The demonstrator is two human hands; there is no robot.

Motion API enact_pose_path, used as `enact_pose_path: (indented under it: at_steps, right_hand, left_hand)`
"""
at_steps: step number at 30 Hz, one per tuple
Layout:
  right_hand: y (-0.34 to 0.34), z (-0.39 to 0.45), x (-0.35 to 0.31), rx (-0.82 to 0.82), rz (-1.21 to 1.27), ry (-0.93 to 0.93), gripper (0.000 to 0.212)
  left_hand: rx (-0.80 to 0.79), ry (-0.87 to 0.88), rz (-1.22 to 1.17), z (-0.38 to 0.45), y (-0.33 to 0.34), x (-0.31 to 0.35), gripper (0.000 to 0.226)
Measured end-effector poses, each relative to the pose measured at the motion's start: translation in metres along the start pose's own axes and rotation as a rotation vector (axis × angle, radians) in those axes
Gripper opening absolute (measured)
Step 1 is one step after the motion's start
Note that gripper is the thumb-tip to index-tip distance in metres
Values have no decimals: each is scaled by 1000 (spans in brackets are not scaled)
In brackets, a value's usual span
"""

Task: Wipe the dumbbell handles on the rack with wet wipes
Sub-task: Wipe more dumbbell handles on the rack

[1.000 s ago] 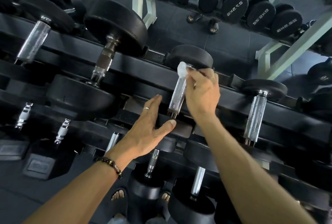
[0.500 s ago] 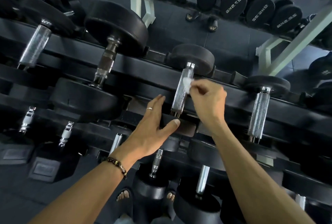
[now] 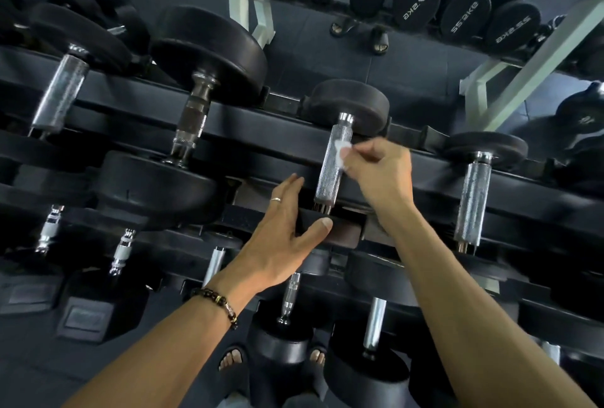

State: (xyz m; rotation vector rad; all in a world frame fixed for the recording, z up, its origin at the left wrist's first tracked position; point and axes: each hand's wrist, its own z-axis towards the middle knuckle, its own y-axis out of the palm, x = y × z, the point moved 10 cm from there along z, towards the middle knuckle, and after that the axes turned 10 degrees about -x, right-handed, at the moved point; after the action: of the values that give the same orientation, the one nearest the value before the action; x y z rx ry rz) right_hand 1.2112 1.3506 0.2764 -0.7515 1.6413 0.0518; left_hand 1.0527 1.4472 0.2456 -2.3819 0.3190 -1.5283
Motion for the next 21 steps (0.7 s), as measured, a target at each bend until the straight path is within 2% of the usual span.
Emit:
enact_pose_path:
  at_steps: [4,5,8,10,15,17,21]
  right_hand:
    - [21,-40,9,-290,-217,28,17]
    - [20,-36,8,-268,-203,23,18]
    - [3,-14,3,-30,-31,20,15]
    - [5,-13,4,-17,-41,24,14]
    - [27,-39,8,-379,-374,49,18]
    - [23,-34,4,-337,-376,39,18]
    - [3,-16,-3,0,-114,34,12]
  left_hand:
    - [-17,2,11,1,0,1,82]
    - [-22,-1,11,1,1,1,83]
    - [-23,-1,26,1,1,0,83]
    - [-26,5,37,2,1,-1,83]
    - [-40,10,38,2,1,-2,88]
    - [-40,18,22,2,2,-1,88]
    - [-26,20,31,0,1,0,87]
